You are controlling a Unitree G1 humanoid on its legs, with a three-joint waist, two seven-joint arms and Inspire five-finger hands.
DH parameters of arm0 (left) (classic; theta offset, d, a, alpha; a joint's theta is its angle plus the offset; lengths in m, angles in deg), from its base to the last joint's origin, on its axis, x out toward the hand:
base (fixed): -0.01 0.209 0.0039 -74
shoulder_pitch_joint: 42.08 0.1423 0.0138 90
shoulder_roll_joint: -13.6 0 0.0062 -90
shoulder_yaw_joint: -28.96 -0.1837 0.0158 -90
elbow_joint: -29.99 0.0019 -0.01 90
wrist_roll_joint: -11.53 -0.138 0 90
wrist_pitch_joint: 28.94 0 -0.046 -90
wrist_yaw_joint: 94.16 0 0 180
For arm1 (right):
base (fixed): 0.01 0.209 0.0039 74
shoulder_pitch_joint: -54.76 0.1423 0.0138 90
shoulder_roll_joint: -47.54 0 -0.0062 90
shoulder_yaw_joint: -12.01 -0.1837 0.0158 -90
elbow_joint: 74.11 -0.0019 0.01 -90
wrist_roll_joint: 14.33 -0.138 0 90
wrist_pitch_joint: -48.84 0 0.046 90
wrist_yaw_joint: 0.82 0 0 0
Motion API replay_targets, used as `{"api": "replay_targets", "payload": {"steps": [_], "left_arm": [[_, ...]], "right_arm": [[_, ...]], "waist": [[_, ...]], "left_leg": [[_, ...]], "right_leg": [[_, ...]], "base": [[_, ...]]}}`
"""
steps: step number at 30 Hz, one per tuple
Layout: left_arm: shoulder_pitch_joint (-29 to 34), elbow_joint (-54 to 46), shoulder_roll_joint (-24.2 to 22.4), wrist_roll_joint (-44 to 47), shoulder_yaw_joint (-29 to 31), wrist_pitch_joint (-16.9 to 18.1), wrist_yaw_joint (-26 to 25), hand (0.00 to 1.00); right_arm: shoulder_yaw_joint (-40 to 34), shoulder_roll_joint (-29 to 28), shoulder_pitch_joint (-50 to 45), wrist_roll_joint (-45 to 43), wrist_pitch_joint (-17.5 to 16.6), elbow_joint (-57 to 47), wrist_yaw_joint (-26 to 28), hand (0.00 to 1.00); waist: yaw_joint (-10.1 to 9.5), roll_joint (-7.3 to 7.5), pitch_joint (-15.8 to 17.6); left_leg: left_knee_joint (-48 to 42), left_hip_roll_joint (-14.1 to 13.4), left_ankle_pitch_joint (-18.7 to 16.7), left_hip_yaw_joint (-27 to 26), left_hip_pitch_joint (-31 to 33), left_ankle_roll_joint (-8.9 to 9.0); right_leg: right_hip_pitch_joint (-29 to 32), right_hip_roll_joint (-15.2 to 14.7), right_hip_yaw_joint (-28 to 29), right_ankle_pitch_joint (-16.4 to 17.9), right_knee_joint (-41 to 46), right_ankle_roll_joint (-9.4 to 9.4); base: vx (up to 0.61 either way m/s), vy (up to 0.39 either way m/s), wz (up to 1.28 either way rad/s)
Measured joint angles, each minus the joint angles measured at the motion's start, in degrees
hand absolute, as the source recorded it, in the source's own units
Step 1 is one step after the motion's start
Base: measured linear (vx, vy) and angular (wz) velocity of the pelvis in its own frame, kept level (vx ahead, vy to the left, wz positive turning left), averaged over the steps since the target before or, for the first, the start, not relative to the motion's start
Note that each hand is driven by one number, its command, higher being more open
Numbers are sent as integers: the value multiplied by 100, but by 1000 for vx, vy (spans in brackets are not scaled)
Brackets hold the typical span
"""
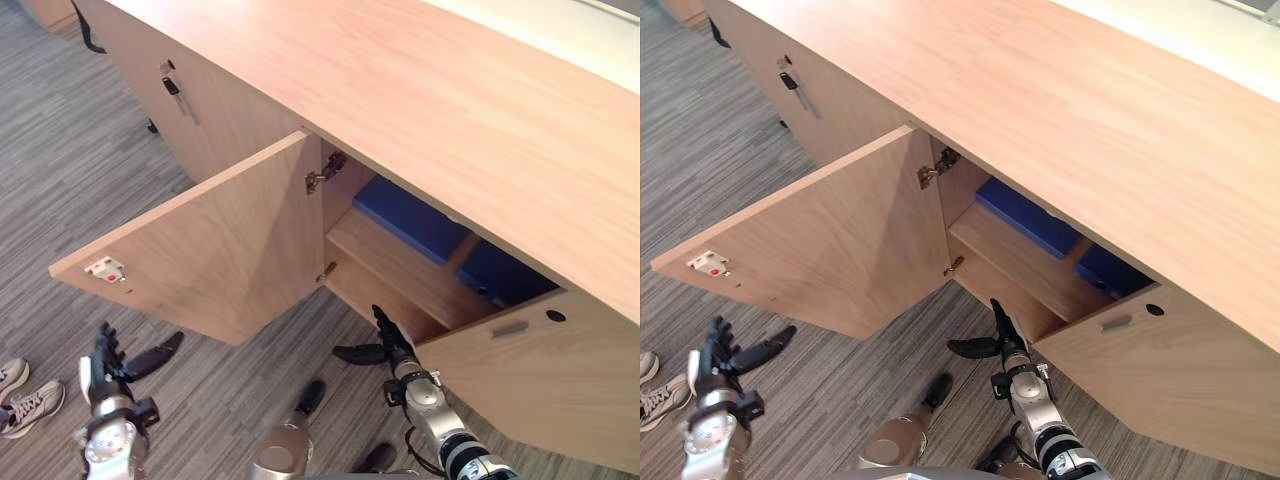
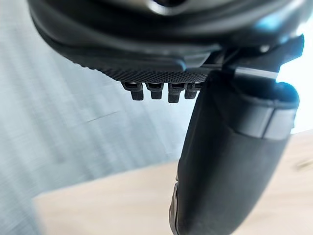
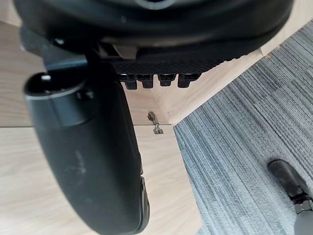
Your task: Walk over to the cabinet, pick up the folder, carry it to the office cabinet, place the folder inside the office cabinet, then close the office cabinet door
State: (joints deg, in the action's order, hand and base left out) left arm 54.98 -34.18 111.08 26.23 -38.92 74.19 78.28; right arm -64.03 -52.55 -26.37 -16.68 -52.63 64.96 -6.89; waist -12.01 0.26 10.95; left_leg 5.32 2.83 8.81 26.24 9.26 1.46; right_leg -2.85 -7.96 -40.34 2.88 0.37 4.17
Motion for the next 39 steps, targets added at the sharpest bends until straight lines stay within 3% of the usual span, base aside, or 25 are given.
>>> {"api": "replay_targets", "payload": {"steps": [6, 10, 13, 19, 25, 28, 31, 34, 39], "left_arm": [[-335, -653, 562, -18, -204, 164, 40, 100], [-340, -752, 555, 0, -208, 139, -94, 100], [-125, -993, 477, 6, -180, 149, -145, 100], [1109, -2078, -481, 14, -218, 289, -223, 100], [2071, -2268, -1147, 19, -853, 437, -80, 100], [2315, -1859, -1337, 44, -1348, 397, 52, 100], [2355, -1300, -1389, 33, -2006, 125, 148, 100], [2316, -1105, -1395, -136, -2953, -214, 327, 100], [1162, -699, -1335, -595, -3669, -494, 378, 100]], "right_arm": [[-102, 5, -364, 2, 11, 8, 116, 100], [-372, 14, -667, 7, 27, 78, 135, 100], [-582, 10, -802, 31, 86, 229, 131, 100], [-1015, -8, -1118, 109, 124, 228, 130, 100], [-1504, -69, -1497, 194, 147, 238, 127, 100], [-1723, -87, -1665, 189, 173, 248, 118, 100], [-1891, -168, -1682, 131, 207, 249, 86, 100], [-1898, -264, -1680, 124, 212, 203, 73, 100], [-1889, -291, -1674, 123, 239, -50, -9, 100]], "waist": [[39, 44, 25], [56, 100, 20], [54, 196, 4], [67, 246, -49], [217, 244, -117], [390, 240, -124], [553, 241, -124], [874, 251, -121], [1440, 260, -120]], "left_leg": [[6, -83, -51, -25, 44, 71], [6, -131, -30, -57, 61, 42], [4, -170, -23, -188, 59, 50], [5, -229, -71, -687, -101, 113], [3, -411, -56, -1639, -97, 93], [1, -411, -56, -1954, -120, 94], [1, -406, -59, -2314, -122, 91], [-18, -402, -88, -2783, -88, 55], [4, -423, -160, -3765, -74, -33]], "right_leg": [[84, 55, 60, 80, 81, -33], [148, 75, 149, 82, 153, -30], [206, 74, 540, 108, 183, -50], [262, 22, 970, 70, 282, -5], [483, 56, 1587, 100, 340, 41], [556, 81, 2033, 79, 368, 76], [784, 78, 2545, 67, 454, 102], [1081, 95, 3133, 60, 468, 121], [1515, 164, 4086, 21, 276, 182]], "base": [[-60, -26, -3], [-15, -21, -3], [-13, 12, -13], [-81, 30, -31], [-111, 47, -23], [-64, 50, -19], [-48, 65, -58], [-40, 72, -84], [-56, 57, -109]]}}
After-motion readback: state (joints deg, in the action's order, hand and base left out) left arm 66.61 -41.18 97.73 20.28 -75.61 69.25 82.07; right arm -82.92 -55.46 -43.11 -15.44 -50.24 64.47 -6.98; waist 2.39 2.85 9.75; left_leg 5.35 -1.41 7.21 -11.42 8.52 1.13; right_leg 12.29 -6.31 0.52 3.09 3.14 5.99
